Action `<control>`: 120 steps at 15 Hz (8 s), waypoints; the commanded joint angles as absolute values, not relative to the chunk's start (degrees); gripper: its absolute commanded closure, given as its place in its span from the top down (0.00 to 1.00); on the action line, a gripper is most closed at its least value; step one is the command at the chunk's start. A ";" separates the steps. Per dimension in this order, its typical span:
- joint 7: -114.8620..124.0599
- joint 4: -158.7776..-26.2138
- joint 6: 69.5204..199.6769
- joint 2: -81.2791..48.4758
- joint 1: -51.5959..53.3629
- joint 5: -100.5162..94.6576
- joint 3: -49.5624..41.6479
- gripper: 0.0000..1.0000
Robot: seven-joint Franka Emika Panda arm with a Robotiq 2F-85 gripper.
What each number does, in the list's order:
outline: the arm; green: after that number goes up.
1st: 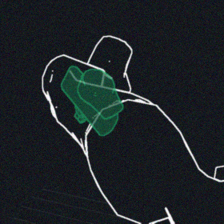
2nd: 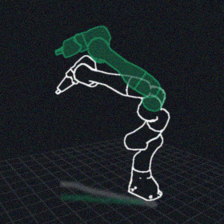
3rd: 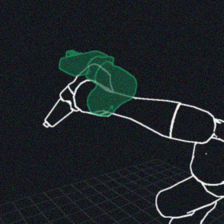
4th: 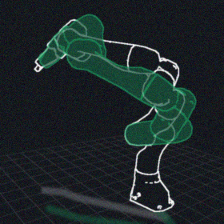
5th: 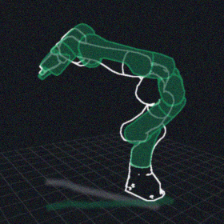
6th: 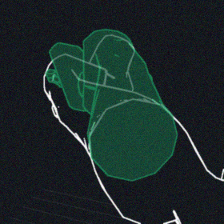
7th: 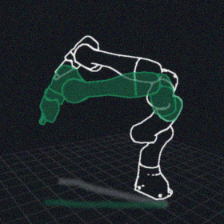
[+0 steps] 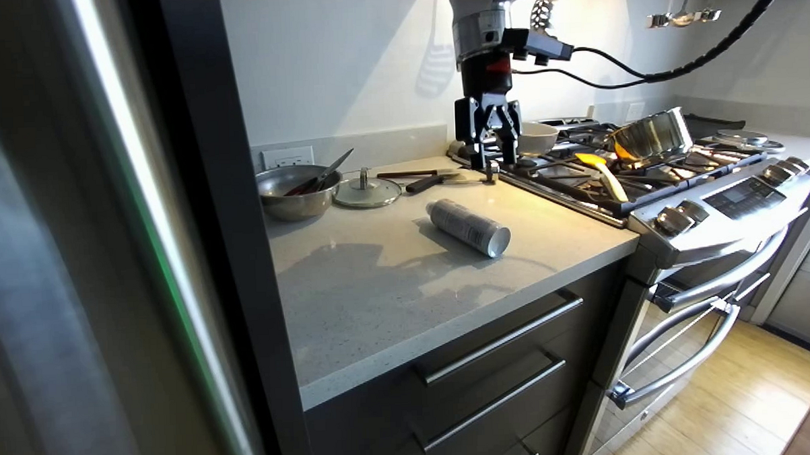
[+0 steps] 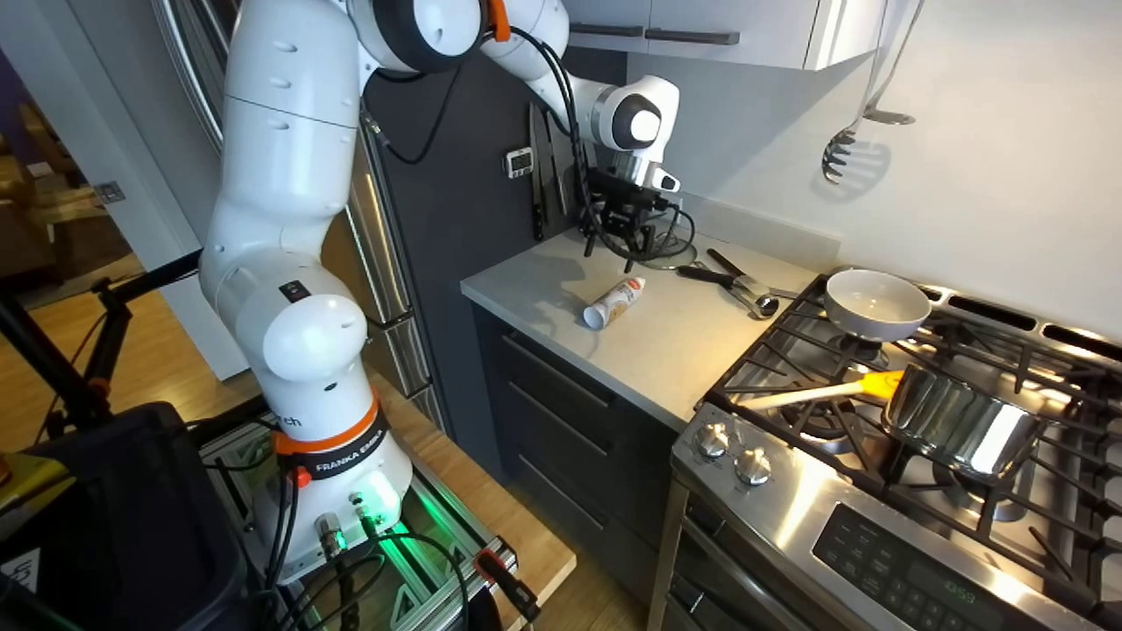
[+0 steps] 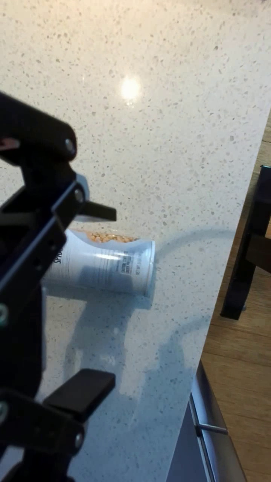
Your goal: Pick up the fallen whipped cream container and place it the right way up on the kitchen counter
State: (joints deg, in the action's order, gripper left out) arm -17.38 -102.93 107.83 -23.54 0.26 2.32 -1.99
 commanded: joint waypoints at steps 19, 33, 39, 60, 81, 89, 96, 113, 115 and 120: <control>-12.50 -80.31 105.59 -44.11 -1.55 0.65 0.87 1.00; -12.99 -57.70 88.15 -59.83 0.04 -1.41 1.29 0.75; -13.17 -54.37 86.10 -62.46 0.30 -2.62 1.01 1.00; -13.26 -51.94 90.86 -64.64 1.09 -2.88 0.32 0.66; -5.29 -86.83 131.69 -39.18 0.71 -1.41 0.90 0.38; 5.96 -108.92 158.15 -27.82 4.49 -3.55 -2.85 0.38; 30.46 -124.50 174.92 -22.45 22.75 -18.10 -26.24 0.38; 52.64 -131.85 194.15 -37.60 54.07 -16.72 -58.89 0.38; 42.83 -133.42 196.62 -38.43 53.93 -4.21 -56.30 0.38; 27.65 -134.89 203.12 -39.40 51.09 14.81 -48.38 0.38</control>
State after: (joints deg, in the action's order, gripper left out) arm 35.16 -133.72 199.08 -39.00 52.64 6.04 -52.35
